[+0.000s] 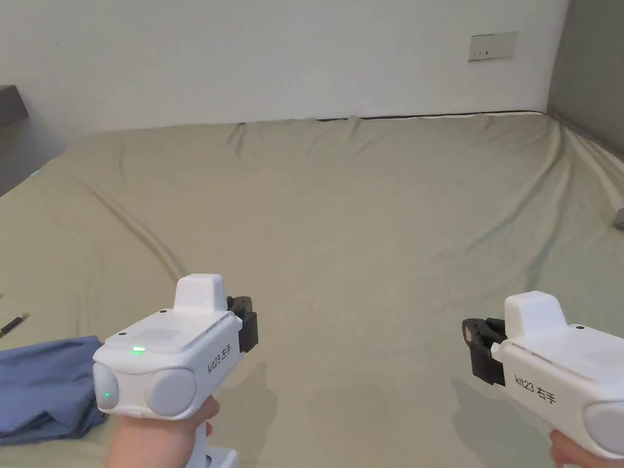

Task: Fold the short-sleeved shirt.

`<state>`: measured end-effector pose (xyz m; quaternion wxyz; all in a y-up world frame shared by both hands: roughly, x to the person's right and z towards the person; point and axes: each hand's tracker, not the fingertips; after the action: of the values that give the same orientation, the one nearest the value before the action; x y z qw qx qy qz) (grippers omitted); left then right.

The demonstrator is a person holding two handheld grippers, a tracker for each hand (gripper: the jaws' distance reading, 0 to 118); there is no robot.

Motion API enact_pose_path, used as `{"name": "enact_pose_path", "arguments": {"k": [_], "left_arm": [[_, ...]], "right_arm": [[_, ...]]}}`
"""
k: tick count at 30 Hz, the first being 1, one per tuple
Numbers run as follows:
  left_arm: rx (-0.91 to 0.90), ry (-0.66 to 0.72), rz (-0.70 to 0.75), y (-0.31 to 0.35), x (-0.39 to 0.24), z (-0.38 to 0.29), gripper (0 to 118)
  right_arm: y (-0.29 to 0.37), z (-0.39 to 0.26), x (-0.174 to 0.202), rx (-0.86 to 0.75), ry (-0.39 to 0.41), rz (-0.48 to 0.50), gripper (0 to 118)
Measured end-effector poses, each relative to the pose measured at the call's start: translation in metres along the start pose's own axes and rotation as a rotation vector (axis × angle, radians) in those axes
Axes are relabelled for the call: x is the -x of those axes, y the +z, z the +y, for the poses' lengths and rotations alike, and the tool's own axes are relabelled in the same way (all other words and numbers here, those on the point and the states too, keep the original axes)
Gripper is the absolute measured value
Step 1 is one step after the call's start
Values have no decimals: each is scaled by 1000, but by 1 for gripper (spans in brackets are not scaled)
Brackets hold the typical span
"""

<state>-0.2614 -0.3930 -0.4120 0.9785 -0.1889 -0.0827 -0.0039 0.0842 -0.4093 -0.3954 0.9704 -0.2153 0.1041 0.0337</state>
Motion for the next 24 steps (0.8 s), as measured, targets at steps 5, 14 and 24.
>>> {"name": "enact_pose_path", "arguments": {"k": [5,14,24], "left_arm": [[-88,-74,98,12,-21,14,0],[-351,-137,84,49,-37,14,0],[-333,-24,202,39,-15,8,0]], "right_arm": [[26,4,2,-165,80,-203,0],[56,17,3,-356,76,-315,0],[44,9,-1,-360,83,-395,10]]}}
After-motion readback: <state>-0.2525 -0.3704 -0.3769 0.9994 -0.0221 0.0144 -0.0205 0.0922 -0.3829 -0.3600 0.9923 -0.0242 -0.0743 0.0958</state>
